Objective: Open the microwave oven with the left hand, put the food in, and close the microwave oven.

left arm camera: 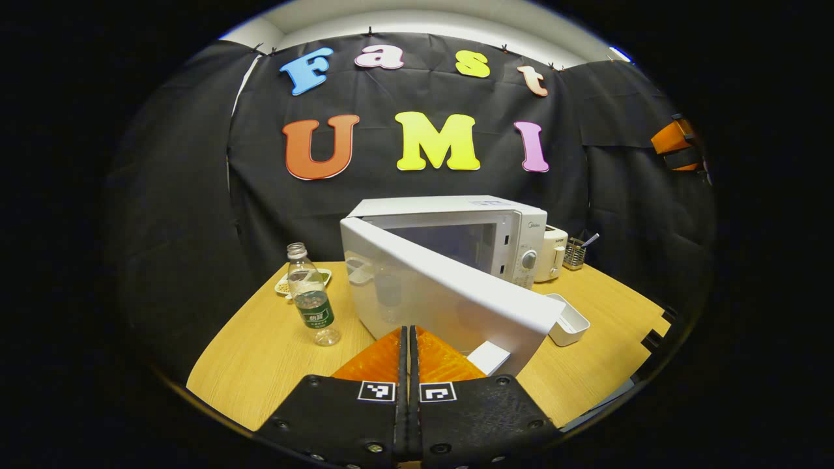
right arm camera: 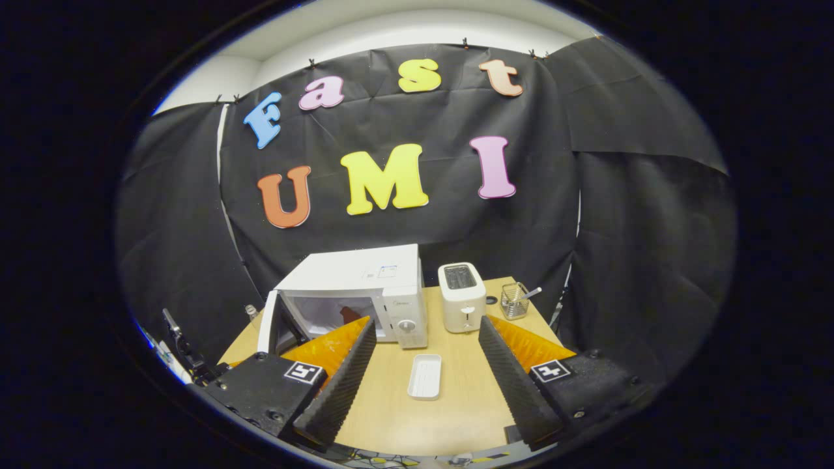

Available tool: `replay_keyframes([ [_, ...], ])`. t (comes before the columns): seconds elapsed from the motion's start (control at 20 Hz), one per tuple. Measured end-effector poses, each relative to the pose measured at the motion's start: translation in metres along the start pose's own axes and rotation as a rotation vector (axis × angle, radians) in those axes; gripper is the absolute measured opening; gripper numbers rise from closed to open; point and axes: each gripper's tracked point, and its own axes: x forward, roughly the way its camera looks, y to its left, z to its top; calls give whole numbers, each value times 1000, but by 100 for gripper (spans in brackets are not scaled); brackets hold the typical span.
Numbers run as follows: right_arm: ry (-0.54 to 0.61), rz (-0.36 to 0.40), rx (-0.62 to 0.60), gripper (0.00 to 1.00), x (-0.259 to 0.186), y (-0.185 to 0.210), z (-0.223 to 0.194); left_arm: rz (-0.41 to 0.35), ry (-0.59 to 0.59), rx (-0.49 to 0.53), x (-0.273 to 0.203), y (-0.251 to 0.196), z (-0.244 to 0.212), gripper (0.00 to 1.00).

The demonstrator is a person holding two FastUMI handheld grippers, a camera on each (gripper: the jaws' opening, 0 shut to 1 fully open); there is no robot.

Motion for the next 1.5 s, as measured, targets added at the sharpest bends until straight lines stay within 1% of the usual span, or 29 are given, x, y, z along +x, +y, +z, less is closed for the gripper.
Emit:
replay_keyframes([
  [0.3,-2,-12,-3,100,9,-32,10,-38,-5,23,34,-39,8,0],
  [0.75,10,-68,-21,100,21,-89,15,-94,-6,33,90,-95,19,0],
  [0.85,16,-73,-18,100,24,-97,16,-106,-9,23,105,-107,22,0],
  [1.1,29,-78,-12,100,36,-114,19,-108,-19,20,144,-126,30,0],
  [1.3,38,-90,0,100,47,-129,20,-90,-12,-19,175,-133,35,0],
  [1.5,44,-93,7,100,56,-138,22,-65,-12,-20,204,-135,39,0],
])
